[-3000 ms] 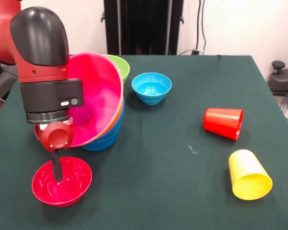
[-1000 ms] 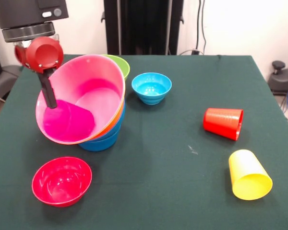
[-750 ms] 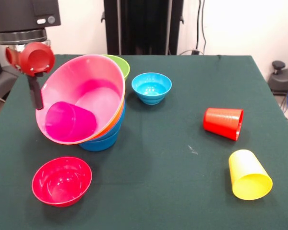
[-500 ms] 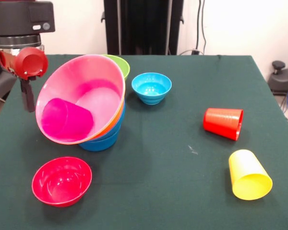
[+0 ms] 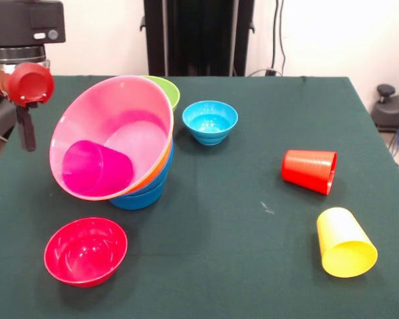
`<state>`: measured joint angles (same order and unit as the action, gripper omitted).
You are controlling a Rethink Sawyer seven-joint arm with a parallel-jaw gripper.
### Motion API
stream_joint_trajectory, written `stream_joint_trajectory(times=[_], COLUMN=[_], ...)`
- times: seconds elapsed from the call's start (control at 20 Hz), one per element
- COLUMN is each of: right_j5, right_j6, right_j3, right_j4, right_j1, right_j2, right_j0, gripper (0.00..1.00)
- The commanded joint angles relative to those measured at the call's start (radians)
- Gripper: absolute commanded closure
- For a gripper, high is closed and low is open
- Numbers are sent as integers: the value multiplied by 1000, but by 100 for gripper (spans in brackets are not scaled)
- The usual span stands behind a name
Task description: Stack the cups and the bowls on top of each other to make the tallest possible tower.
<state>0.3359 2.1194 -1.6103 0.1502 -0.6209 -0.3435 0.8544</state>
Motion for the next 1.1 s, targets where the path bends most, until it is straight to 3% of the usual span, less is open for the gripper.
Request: stream_joint_trajectory(times=[0.05, 0.1, 0.25, 0.35, 0.5, 0.7, 1.1], right_j5=[49, 73, 19, 21, 79, 139, 129], right_j6=[-52, -53, -105, -173, -312, -416, -430], right_j3=[-42, -41, -4, 37, 98, 185, 151], right_j4=[85, 83, 131, 163, 191, 264, 339], right_j1=[32, 34, 61, 89, 162, 211, 237], right_j2=[17, 27, 16, -19, -135, -196, -263], right_j0=[-1, -1, 28, 75, 178, 225, 290], gripper=[100, 100, 100, 100, 100, 100, 100])
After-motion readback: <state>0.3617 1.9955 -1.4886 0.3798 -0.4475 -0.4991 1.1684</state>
